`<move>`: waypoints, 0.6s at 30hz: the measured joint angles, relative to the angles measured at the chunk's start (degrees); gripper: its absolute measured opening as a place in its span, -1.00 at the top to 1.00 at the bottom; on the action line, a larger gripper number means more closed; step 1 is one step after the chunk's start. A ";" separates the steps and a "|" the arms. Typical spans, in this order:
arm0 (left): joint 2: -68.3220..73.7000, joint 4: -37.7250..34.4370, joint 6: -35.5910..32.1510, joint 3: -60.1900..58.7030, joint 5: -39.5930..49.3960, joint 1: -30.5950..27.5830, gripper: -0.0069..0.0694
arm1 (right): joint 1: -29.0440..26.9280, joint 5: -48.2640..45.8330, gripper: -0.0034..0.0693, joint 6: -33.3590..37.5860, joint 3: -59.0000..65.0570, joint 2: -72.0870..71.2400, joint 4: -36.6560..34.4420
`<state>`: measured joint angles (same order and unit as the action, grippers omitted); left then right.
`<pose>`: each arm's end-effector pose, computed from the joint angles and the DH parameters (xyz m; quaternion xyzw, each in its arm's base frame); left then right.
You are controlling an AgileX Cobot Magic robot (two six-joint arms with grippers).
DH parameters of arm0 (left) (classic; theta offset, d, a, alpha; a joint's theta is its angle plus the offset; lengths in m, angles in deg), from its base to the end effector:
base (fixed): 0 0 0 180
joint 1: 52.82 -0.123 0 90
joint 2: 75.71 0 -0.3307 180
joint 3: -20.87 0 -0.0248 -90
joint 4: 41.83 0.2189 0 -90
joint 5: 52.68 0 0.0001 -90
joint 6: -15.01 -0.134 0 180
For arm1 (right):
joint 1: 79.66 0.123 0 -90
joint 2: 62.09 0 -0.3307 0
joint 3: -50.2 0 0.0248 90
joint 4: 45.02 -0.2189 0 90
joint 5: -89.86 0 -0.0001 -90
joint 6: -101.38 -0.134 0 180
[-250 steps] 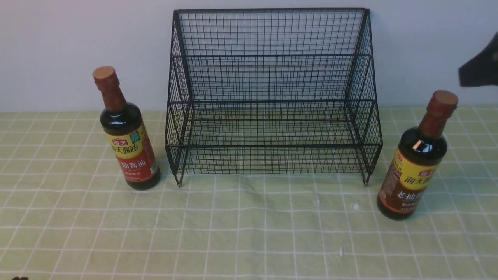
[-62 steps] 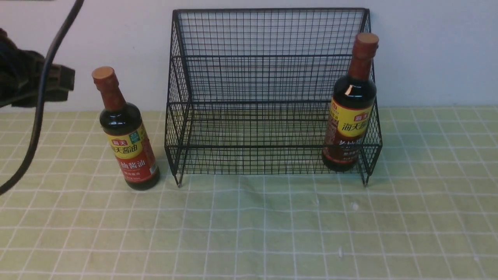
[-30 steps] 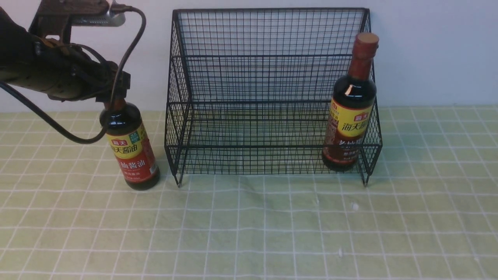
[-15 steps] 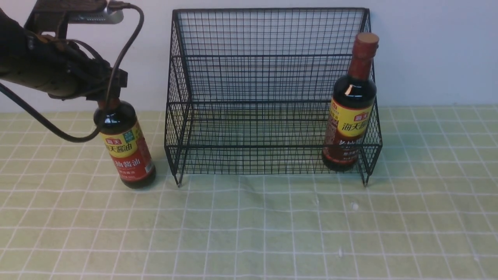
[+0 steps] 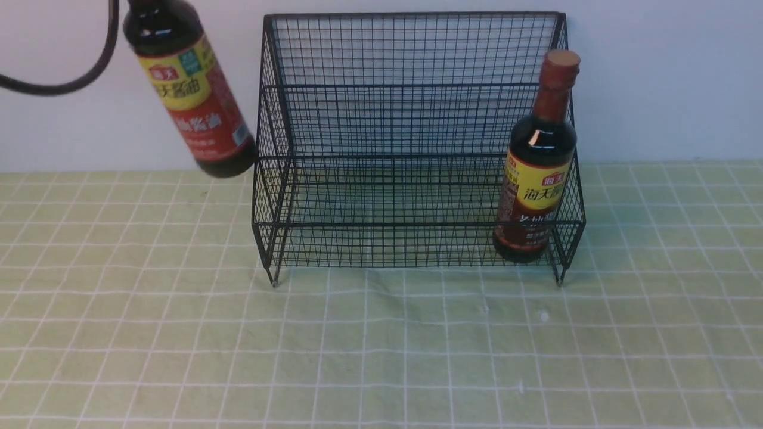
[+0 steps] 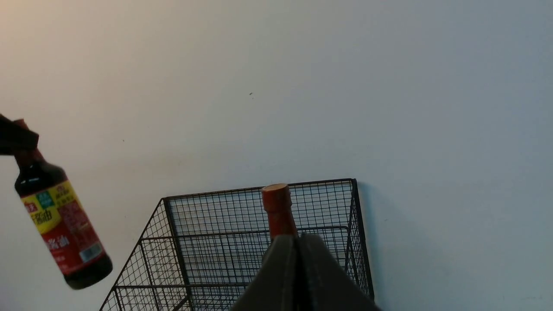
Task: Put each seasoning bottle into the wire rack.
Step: Use the left arm to put the condiment bottle back on the shelf
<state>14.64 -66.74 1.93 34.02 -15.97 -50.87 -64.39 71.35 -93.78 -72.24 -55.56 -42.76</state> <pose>0.3295 -0.0450 0.4792 0.0331 0.8212 -0.1498 0.5496 -0.0088 -0.0042 0.2958 -0.0083 0.6599 0.1796 0.7296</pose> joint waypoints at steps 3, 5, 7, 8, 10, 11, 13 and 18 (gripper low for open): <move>0.13 -4.73 -1.73 0.92 -2.60 0.00 0.09 | 0.00 -0.21 0.94 -0.06 0.00 0.00 0.00; 0.41 -6.67 -3.11 1.13 -3.86 0.00 0.09 | 0.00 -0.21 0.94 -0.06 0.00 0.00 0.00; 1.33 -9.91 -5.66 1.23 -5.58 0.00 0.09 | 0.00 -0.21 0.94 -0.06 0.00 0.00 0.00; 1.81 -11.16 -6.98 1.23 -6.06 0.14 0.09 | 0.00 -0.21 0.94 -0.06 0.00 0.00 0.00; 2.95 -13.23 -8.90 1.23 -7.29 0.74 0.09 | 0.00 -0.21 0.94 -0.06 0.00 0.00 0.00; 3.54 -13.96 -9.84 1.23 -7.95 1.15 0.09 | 0.00 -0.21 0.94 -0.06 0.00 0.00 0.00; 4.81 -15.16 -12.45 1.23 -9.59 2.53 0.09 | 0.00 -0.26 0.94 -0.06 0.00 0.00 0.00; 8.34 -17.50 -17.07 1.23 -16.02 6.86 0.09 | 0.00 -0.26 0.94 -0.06 0.00 0.00 0.00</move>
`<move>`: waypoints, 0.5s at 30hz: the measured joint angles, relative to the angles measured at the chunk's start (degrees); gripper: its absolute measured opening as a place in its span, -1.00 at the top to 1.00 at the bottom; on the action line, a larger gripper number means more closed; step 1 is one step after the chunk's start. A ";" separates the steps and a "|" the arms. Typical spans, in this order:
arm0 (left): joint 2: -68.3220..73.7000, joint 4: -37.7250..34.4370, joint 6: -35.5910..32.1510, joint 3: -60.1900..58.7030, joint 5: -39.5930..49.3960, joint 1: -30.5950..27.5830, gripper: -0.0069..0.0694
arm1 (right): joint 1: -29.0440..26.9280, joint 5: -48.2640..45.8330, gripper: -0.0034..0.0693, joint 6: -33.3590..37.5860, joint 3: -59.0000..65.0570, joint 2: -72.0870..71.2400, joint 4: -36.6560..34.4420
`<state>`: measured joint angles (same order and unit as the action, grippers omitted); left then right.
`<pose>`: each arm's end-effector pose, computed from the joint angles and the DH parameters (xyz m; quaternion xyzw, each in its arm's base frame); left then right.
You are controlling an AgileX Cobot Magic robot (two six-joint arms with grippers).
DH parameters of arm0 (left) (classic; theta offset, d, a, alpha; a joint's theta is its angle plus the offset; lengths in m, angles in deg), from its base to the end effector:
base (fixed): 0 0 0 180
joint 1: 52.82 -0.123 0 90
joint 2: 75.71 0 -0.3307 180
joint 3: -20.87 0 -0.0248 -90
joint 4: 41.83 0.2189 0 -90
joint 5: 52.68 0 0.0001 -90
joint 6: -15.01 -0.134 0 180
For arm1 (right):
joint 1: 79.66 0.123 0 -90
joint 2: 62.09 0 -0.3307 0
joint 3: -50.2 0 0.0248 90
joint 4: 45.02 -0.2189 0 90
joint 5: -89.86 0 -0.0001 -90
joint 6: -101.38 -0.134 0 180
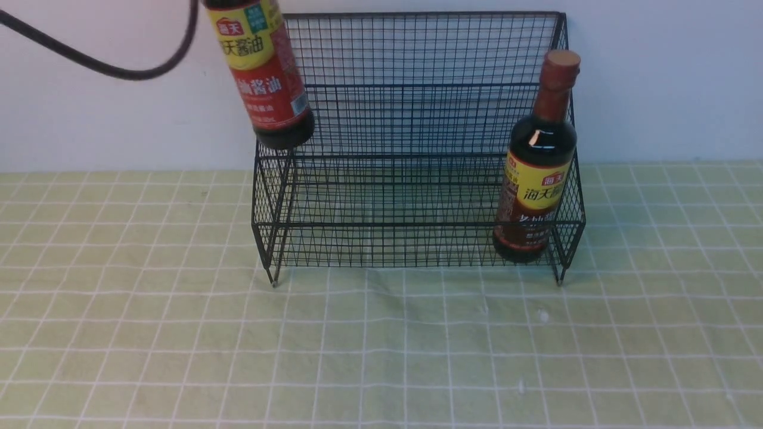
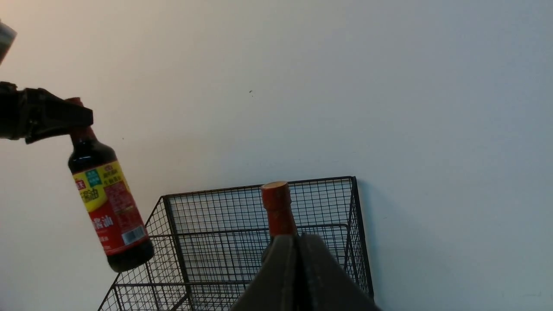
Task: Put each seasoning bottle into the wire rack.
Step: Use the left arm to put the condiment bottle back on the shelf
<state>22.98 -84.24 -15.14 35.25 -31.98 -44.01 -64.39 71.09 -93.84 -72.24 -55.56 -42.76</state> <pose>0.3840 -0.0919 0.4738 0.0670 0.7609 -0.1970 0.6146 -0.0088 -0.0042 0.2952 -0.0079 0.6616 0.1796 0.7280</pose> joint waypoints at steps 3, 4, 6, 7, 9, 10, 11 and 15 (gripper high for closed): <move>1.52 -0.54 -0.51 0.00 -1.69 1.04 0.09 | 0.00 0.00 0.94 0.00 0.00 0.00 0.00; 2.20 -0.54 -0.70 0.00 -1.97 1.39 0.09 | 0.00 0.00 0.94 0.00 0.00 0.00 0.00; 3.63 -0.54 -1.09 0.00 -2.23 1.85 0.09 | 0.00 0.00 0.94 0.00 0.00 0.00 0.00; 4.34 -0.70 -1.51 0.07 -2.89 2.14 0.09 | 0.00 0.00 0.94 0.00 0.00 0.00 0.00; 5.44 -0.77 -2.40 0.07 -3.22 2.33 0.09 | 0.00 -0.07 0.94 -0.06 0.00 0.00 0.00; 5.58 -0.77 -2.52 0.07 -3.22 2.41 0.09 | 0.00 -0.07 0.94 -0.06 0.00 0.00 0.00; 6.77 -0.77 -3.55 0.07 -2.21 2.62 0.09 | 0.00 -0.07 0.94 -0.06 0.00 0.00 0.00; 9.56 -0.03 -7.62 -0.13 2.69 2.89 0.09 | 0.00 -0.12 0.94 -0.06 0.00 0.00 0.00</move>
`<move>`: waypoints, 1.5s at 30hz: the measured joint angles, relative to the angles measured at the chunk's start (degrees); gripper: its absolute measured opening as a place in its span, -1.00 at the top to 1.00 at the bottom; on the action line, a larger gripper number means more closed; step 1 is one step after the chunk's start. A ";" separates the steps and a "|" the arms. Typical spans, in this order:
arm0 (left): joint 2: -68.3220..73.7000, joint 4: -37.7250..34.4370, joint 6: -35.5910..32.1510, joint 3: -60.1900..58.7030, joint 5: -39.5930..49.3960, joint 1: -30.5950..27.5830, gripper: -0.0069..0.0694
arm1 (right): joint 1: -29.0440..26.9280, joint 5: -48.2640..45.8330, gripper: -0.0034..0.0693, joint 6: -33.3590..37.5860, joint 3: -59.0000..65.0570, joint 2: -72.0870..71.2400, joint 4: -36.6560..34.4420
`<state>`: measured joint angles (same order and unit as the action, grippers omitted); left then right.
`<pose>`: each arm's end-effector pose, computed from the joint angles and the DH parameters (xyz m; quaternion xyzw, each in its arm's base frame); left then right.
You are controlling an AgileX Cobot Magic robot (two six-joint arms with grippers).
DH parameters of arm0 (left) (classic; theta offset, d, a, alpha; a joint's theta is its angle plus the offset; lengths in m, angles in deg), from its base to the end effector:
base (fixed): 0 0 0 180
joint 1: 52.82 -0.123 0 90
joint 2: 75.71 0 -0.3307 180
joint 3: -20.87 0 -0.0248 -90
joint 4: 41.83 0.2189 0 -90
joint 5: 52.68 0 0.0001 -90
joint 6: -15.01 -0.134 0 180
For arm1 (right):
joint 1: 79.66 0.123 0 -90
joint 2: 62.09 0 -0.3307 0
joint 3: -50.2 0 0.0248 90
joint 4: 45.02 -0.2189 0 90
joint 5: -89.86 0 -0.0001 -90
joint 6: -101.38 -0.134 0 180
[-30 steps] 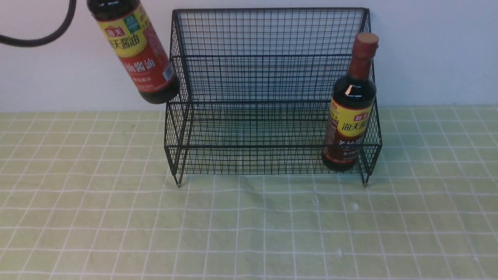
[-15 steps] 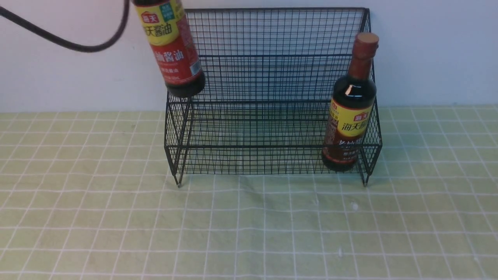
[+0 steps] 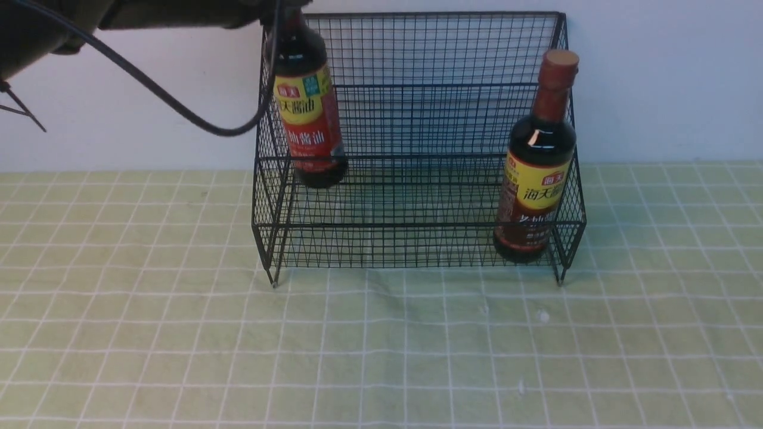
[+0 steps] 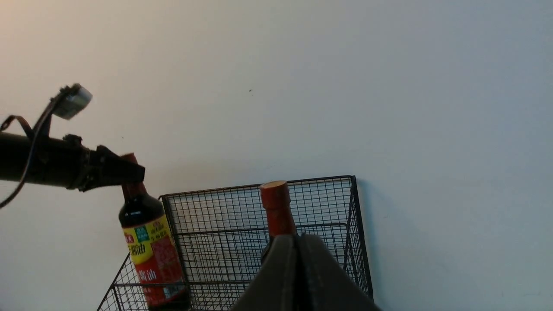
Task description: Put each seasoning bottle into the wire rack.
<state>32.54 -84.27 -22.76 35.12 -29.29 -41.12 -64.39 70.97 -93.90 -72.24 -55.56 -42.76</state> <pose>0.4271 -0.1252 0.3987 0.1433 0.8109 -0.1785 0.5385 -0.0087 -0.0042 0.2949 -0.0075 0.6624 0.1797 0.7273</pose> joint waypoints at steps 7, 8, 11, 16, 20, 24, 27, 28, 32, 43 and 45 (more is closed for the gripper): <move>1.97 0.15 -3.05 0.00 2.66 0.37 0.09 | 0.00 0.00 0.94 0.00 0.00 0.00 0.00; 2.05 0.15 -3.04 0.00 2.68 0.37 0.09 | 0.00 0.00 0.94 0.00 0.00 0.00 0.00; 2.83 0.15 -3.44 0.00 3.40 0.37 0.09 | 0.00 -0.06 0.94 0.00 0.00 0.00 0.00; 3.42 0.16 -3.87 0.00 3.96 0.37 0.09 | 0.00 -0.06 0.94 0.00 0.00 0.00 0.00; 3.35 -0.46 -4.39 0.20 4.15 0.37 0.01 | 0.00 -0.10 0.94 0.00 0.00 0.00 0.00; 1.86 -1.08 -4.44 0.49 4.15 0.48 -0.13 | 0.00 -0.12 0.94 0.00 0.00 0.00 0.00; 0.21 -1.13 -4.50 0.55 3.29 0.48 -0.17 | 0.00 -0.17 0.94 0.00 0.00 0.00 0.07; -0.62 -1.13 -4.50 0.60 3.14 0.48 -0.17 | 0.00 -0.17 0.94 0.00 0.00 0.00 0.07; -3.22 -1.13 -4.50 0.64 3.02 0.48 -0.17 | 0.00 -0.17 0.94 0.00 0.00 0.00 0.07; -19.58 2.94 -0.81 0.83 14.22 0.48 0.48 | 0.00 -0.19 0.94 -0.08 0.00 0.00 0.07; -21.84 7.00 3.54 0.83 19.82 0.48 0.73 | 0.00 -0.29 0.94 -0.08 0.00 0.00 0.07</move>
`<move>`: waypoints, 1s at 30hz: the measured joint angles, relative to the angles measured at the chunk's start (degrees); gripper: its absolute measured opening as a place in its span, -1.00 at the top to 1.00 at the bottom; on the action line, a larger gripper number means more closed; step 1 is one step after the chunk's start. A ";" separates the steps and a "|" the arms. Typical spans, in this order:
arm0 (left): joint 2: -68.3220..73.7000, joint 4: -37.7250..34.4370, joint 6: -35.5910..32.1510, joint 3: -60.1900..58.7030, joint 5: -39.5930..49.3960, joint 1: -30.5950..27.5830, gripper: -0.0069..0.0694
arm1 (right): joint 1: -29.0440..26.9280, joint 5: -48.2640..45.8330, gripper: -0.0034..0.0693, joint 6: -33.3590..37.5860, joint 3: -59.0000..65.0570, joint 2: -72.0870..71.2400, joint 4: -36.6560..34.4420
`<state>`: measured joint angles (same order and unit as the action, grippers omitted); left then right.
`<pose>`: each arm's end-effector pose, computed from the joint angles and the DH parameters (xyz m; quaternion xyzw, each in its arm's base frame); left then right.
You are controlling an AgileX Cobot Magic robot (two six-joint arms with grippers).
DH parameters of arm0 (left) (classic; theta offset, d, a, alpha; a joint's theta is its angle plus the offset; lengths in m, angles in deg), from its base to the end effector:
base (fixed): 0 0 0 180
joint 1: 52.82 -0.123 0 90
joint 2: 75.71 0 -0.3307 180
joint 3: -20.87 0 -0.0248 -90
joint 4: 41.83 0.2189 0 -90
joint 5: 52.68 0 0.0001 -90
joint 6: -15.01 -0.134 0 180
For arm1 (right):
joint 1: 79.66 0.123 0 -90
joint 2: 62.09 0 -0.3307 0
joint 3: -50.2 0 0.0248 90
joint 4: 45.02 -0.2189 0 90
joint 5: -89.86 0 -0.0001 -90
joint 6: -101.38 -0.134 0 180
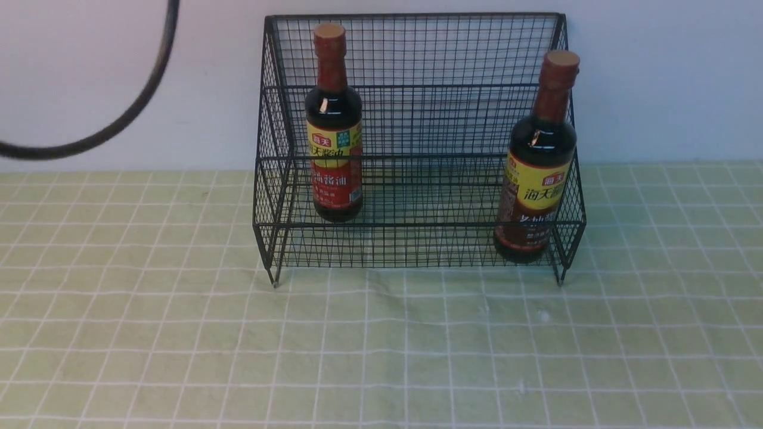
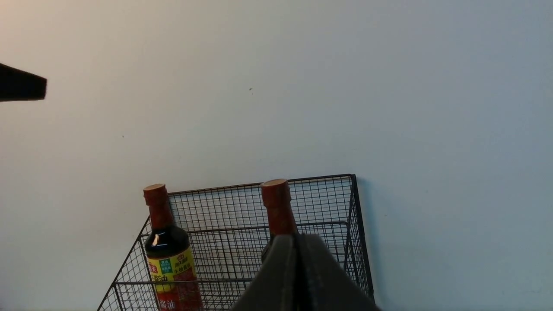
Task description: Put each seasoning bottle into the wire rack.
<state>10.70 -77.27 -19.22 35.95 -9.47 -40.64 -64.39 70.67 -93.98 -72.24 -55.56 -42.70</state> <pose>0.2773 -0.1143 0.5070 0.2478 0.7656 -0.1913 0.5620 -0.0086 -0.0042 0.2942 -0.0072 0.6643 0.1793 0.7256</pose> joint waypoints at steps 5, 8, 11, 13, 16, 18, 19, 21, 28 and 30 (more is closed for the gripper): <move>-3.96 8.79 9.65 -0.78 6.91 0.00 0.83 | 0.00 -0.12 0.94 0.00 0.00 0.00 0.00; -7.62 12.63 13.33 -4.14 7.82 0.00 0.84 | 0.00 -0.17 0.94 0.00 0.00 0.00 0.00; -14.97 14.23 14.45 -12.45 7.35 0.00 0.84 | 0.00 -0.17 0.94 0.00 0.00 0.00 0.00; -21.38 13.78 14.78 -18.83 5.33 0.00 0.84 | 0.00 -0.17 0.94 0.00 0.00 0.00 0.00; -29.76 12.75 14.77 -27.34 1.08 0.00 0.84 | 0.00 -0.17 0.94 0.00 0.00 0.00 0.00; -35.95 12.36 14.83 -33.15 -3.09 0.00 0.84 | 0.00 -0.17 0.94 -0.06 0.00 0.00 0.00; -38.33 12.23 14.83 -35.65 -4.35 0.00 0.84 | 0.00 -0.17 0.94 -0.06 0.00 0.00 0.00; -44.85 11.99 15.03 -40.02 -6.13 0.00 0.84 | 0.00 -0.17 0.94 -0.06 0.00 0.00 0.00; -56.83 11.93 15.13 -45.51 -4.19 0.00 0.84 | 0.00 -0.17 0.94 -0.06 0.00 0.00 0.00; -58.46 11.87 15.13 -45.63 -2.82 0.00 0.84 | 0.00 -0.17 0.94 -0.06 0.00 0.00 0.00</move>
<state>-47.76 -65.41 -4.08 -9.68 -12.29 -40.64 -64.39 70.51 -94.05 -72.24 -55.56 -42.70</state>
